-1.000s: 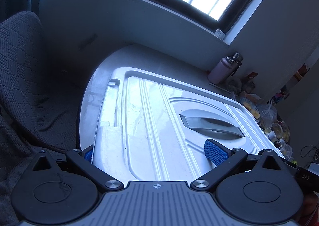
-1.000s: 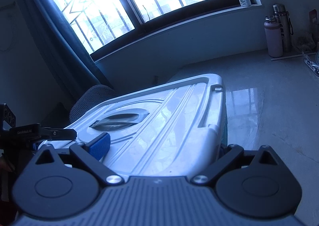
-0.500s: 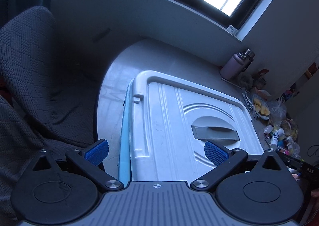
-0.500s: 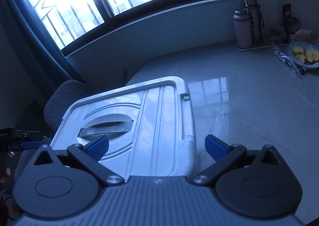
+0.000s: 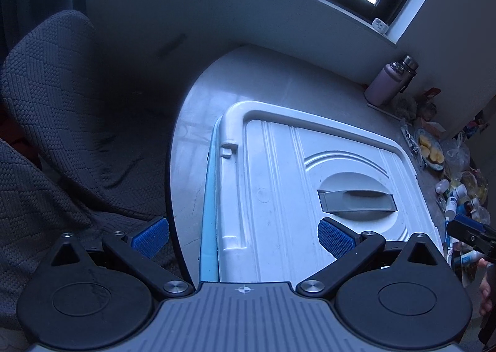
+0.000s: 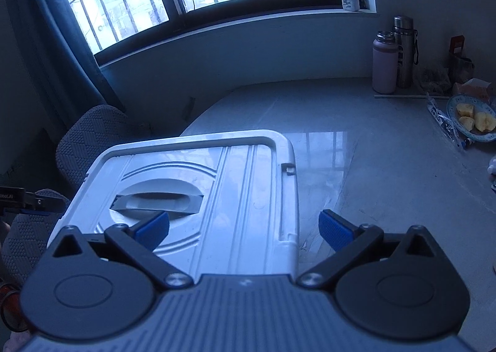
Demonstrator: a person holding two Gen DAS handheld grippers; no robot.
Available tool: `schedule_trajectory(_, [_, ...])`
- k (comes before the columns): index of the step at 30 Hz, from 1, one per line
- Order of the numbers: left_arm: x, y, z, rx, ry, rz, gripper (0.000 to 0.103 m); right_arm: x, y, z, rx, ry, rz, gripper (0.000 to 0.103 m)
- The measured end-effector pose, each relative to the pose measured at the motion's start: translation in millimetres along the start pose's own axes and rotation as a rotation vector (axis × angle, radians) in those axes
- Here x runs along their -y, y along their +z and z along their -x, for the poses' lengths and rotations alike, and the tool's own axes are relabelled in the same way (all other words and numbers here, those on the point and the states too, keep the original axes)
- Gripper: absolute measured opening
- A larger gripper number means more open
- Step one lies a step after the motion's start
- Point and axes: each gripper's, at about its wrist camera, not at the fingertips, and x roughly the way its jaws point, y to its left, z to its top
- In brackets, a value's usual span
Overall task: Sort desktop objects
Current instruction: 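Press the white lid down onto the bin rim with both grippers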
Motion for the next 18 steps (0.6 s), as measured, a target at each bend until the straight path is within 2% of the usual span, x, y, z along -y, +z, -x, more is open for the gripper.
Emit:
schedule_trajectory(7, [11, 11, -13, -0.103, 0.069, -0.022, 0.103, 2, 23, -12, -0.124, -0.001, -0.022, 0.103])
schedule_trajectory(12, [21, 9, -17, -0.137, 0.091, -0.078, 0.103, 4, 27, -24, -0.226, -0.034, -0.018, 0.103])
schedule_trajectory(18, [30, 2, -18, -0.161, 0.118, -0.096, 0.103, 3, 22, -23, -0.260, -0.059, -0.020, 0.103])
